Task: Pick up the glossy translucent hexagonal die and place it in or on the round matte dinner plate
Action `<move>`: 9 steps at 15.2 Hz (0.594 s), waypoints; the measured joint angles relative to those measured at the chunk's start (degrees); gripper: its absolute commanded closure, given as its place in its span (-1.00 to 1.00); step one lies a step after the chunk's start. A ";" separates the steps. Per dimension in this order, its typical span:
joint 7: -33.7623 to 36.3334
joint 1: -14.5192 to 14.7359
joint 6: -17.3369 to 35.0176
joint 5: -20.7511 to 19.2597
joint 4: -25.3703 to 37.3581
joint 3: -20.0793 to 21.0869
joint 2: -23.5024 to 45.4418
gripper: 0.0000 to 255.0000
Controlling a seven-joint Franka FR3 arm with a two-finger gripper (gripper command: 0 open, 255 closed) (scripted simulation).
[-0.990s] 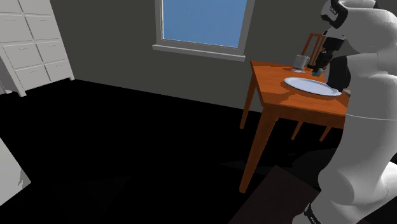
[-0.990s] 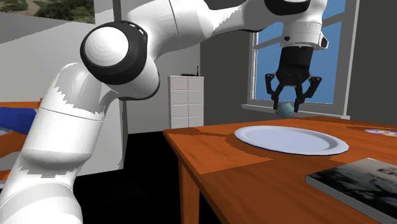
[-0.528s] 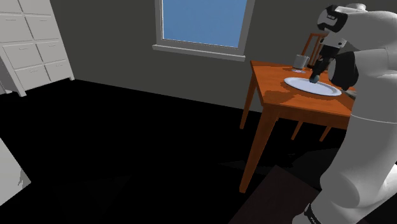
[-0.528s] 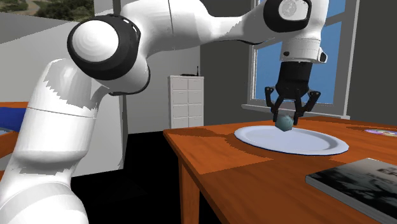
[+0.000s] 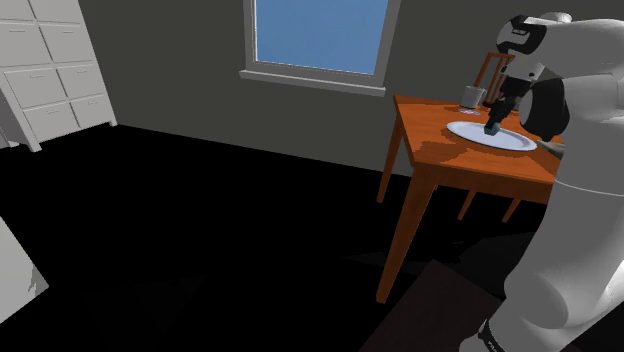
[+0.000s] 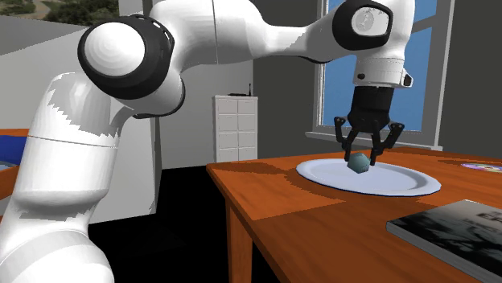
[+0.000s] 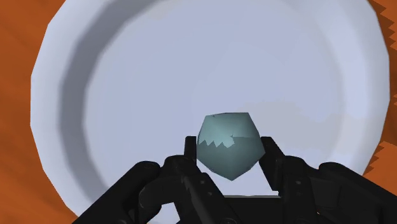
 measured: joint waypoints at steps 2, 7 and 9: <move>0.00 0.01 0.01 -0.01 -0.02 0.00 -0.01 -1.00; 0.00 0.01 0.01 -0.01 -0.02 0.00 -0.01 -1.00; -0.10 -0.37 -0.84 0.18 1.01 -0.05 0.22 -1.00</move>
